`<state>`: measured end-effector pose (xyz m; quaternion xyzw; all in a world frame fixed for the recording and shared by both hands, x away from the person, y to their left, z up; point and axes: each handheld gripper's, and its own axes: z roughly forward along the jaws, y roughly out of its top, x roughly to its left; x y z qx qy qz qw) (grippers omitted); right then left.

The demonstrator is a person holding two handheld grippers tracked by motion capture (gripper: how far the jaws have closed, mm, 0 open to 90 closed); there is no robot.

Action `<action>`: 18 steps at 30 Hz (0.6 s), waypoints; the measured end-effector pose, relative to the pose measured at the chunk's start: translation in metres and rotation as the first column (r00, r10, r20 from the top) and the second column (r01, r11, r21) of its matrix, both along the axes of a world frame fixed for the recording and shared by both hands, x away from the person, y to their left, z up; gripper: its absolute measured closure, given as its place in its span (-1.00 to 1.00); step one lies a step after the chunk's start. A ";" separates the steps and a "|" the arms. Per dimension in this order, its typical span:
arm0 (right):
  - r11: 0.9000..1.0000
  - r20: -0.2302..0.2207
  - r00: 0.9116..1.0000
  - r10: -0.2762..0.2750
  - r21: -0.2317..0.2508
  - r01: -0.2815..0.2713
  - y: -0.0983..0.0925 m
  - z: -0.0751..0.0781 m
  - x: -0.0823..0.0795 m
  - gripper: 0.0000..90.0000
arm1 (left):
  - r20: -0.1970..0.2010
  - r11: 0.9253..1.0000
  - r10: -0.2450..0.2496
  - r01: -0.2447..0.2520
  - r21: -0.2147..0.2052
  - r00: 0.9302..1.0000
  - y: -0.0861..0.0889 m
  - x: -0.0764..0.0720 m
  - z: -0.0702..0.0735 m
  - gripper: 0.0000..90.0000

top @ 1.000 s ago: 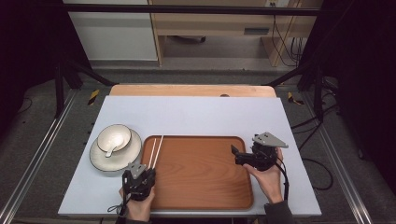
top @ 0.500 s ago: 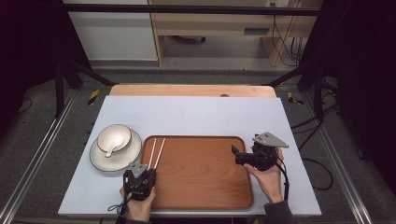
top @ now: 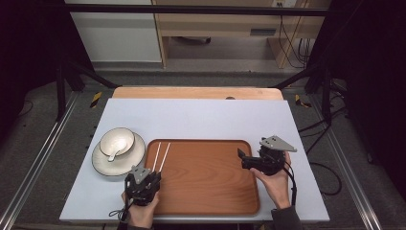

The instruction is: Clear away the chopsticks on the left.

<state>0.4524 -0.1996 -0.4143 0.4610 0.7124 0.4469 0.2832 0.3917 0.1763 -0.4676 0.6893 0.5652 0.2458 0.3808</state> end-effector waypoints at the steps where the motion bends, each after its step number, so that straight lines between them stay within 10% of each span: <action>1: 1.000 0.001 1.000 -0.001 -0.001 0.001 0.000 0.000 0.000 -0.90 | 0.003 1.000 -0.011 0.011 -0.003 1.000 0.001 0.001 0.003 0.69; 9: 1.000 0.005 1.000 -0.005 0.002 0.005 -0.002 0.001 -0.001 -0.90 | 0.064 0.989 -0.142 0.144 -0.031 0.988 0.011 0.006 0.030 0.39; 18: 1.000 0.010 1.000 -0.010 0.006 0.010 -0.003 0.003 -0.002 -0.90 | 0.098 0.946 -0.318 0.323 -0.033 0.943 0.023 0.020 0.053 0.06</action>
